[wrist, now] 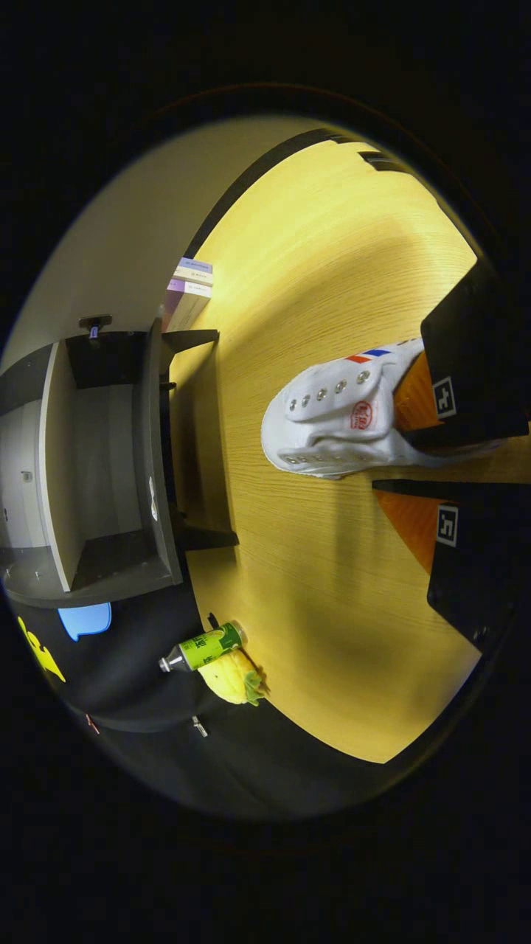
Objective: Open the shoe cabinet door, grab the shoes and put them into the shoe cabinet, then close the shoe cabinet door.
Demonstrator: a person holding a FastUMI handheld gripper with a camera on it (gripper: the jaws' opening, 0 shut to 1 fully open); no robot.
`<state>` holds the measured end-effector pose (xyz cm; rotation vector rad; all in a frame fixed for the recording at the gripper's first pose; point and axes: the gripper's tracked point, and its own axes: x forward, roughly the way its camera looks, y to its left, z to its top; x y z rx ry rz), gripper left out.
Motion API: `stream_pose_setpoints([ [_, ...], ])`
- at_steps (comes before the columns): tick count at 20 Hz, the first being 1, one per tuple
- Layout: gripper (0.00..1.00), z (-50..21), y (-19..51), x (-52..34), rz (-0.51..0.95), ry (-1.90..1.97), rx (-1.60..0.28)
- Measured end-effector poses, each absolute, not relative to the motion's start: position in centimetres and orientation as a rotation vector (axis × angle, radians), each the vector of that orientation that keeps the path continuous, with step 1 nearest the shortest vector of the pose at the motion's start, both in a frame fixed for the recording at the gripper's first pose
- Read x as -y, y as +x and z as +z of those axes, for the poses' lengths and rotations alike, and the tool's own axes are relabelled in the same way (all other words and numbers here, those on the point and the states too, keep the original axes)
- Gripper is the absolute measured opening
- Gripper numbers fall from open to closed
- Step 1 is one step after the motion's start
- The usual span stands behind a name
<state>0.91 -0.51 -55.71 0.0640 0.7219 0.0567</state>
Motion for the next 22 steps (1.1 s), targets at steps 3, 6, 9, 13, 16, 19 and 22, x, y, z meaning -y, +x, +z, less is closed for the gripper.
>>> stream_pose_setpoints([
  [3,0.27,-55.8,1.7,0.5,0.047,0.058,-0.700],
  [6,0.25,-55.9,2.3,0.7,0.039,0.063,-0.677],
  [9,0.22,-56.0,2.6,0.9,0.025,0.067,-0.661],
  [13,0.22,-56.2,2.5,0.9,0.017,0.084,-0.661],
  [16,0.22,-56.3,2.4,1.0,0.021,0.062,-0.667],
  [19,0.22,-56.3,2.4,0.9,0.028,0.053,-0.671],
  [22,0.22,-56.2,2.3,1.0,0.032,0.054,-0.669],
])
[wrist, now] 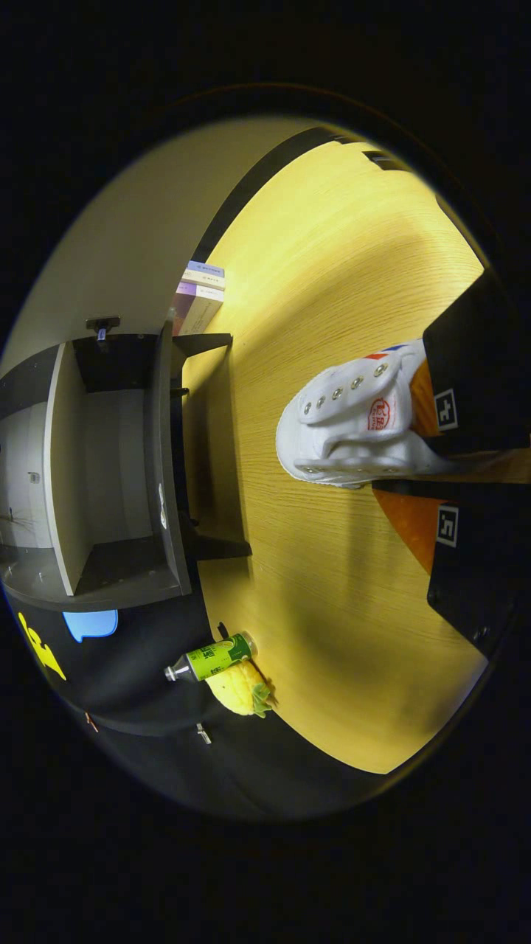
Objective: Open the shoe cabinet door, grab the shoes and put them into the shoe cabinet, then close the shoe cabinet door.
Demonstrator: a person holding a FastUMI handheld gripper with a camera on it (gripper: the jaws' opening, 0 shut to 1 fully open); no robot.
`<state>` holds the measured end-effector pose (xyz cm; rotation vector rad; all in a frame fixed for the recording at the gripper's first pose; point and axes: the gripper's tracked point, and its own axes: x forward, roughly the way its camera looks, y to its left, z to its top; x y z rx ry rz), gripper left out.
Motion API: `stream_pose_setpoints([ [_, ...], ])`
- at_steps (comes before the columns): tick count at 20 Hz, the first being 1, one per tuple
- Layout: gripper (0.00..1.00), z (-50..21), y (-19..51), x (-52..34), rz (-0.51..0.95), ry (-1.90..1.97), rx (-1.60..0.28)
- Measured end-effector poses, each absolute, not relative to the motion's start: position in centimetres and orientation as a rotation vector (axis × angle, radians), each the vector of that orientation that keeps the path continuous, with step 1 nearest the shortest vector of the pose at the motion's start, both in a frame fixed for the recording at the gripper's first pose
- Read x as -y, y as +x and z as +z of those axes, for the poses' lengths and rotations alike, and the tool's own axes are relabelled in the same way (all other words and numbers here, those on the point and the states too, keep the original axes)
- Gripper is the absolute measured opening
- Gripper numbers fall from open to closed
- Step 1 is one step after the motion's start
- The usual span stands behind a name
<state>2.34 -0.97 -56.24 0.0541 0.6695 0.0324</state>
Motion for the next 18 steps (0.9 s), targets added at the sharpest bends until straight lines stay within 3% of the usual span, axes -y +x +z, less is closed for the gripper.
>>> stream_pose_setpoints([
  [1,0.22,-56.6,2.5,1.1,0.027,0.058,-0.673],
  [3,0.05,-56.5,2.5,0.9,0.031,0.054,-0.663],
  [18,0.05,-54.0,2.9,1.7,0.054,-0.005,-0.646],
])
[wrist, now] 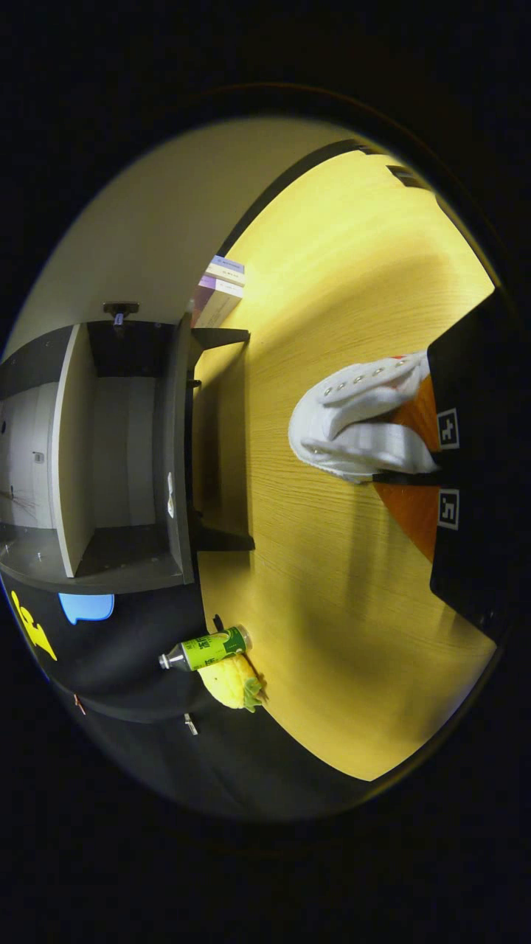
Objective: Open the shoe cabinet door, grab the shoes and put them into the shoe cabinet, then close the shoe cabinet door.
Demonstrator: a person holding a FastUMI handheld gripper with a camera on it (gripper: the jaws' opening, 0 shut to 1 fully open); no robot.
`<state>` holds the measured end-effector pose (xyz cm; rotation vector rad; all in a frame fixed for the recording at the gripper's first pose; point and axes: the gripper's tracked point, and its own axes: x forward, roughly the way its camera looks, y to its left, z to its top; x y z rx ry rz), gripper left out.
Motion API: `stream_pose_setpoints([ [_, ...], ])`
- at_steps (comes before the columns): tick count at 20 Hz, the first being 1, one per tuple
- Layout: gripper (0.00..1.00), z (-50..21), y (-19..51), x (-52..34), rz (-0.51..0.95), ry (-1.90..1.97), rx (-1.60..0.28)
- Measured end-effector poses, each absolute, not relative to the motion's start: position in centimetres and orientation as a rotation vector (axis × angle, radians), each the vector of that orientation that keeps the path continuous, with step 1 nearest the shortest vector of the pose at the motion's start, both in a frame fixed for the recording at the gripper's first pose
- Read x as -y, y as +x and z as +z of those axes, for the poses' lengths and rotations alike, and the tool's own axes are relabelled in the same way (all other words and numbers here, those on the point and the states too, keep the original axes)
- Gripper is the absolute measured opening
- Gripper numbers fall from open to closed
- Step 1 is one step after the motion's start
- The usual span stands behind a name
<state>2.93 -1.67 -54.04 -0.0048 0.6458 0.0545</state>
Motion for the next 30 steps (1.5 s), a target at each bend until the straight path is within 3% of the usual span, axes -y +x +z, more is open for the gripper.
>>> stream_pose_setpoints([
  [5,0.05,-48.6,3.8,3.0,0.015,-0.018,-0.600],
  [17,0.05,-25.3,10.8,1.8,-0.042,0.005,-0.365],
  [30,0.05,-17.8,23.6,0.8,0.054,-0.063,-0.332],
])
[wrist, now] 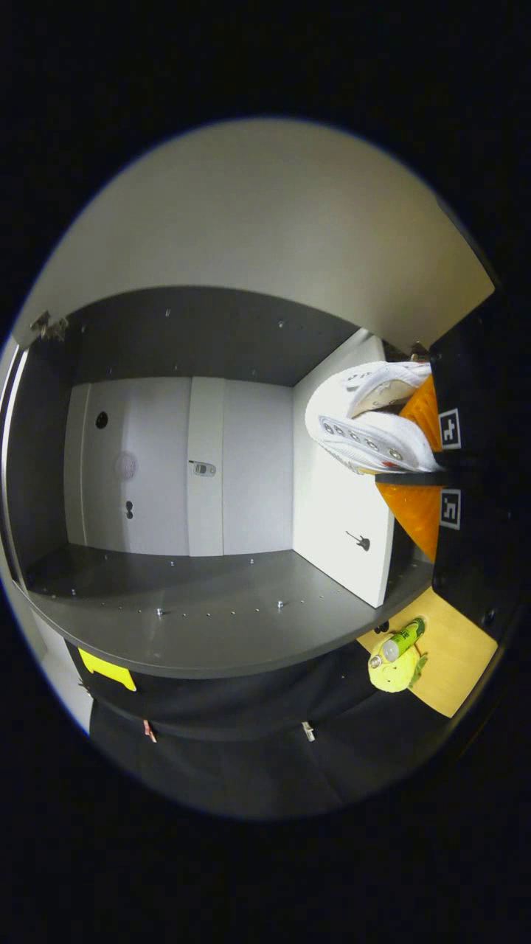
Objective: Open the shoe cabinet door, grab the shoes and put them into the shoe cabinet, then close the shoe cabinet door.
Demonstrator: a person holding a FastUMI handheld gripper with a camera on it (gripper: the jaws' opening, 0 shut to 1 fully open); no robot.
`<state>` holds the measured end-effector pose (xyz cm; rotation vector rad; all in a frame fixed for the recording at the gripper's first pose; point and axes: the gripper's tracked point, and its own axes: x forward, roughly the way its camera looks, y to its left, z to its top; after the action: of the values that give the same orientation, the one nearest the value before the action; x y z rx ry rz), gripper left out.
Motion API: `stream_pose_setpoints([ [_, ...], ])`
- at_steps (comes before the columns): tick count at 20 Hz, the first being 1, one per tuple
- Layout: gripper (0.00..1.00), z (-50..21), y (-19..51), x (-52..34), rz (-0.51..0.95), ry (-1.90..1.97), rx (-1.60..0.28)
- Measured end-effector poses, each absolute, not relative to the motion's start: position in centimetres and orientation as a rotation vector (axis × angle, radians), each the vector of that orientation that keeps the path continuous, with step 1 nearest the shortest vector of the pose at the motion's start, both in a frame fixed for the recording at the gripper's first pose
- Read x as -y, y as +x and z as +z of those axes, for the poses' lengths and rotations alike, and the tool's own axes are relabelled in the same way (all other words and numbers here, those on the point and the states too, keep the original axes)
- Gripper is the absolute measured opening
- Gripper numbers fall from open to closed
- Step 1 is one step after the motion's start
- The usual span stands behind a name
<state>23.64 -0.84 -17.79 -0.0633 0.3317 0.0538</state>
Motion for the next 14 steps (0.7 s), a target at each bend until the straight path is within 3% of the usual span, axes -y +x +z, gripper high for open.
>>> stream_pose_setpoints([
  [14,0.05,-19.9,36.4,-2.7,0.142,-0.143,-0.345],
])
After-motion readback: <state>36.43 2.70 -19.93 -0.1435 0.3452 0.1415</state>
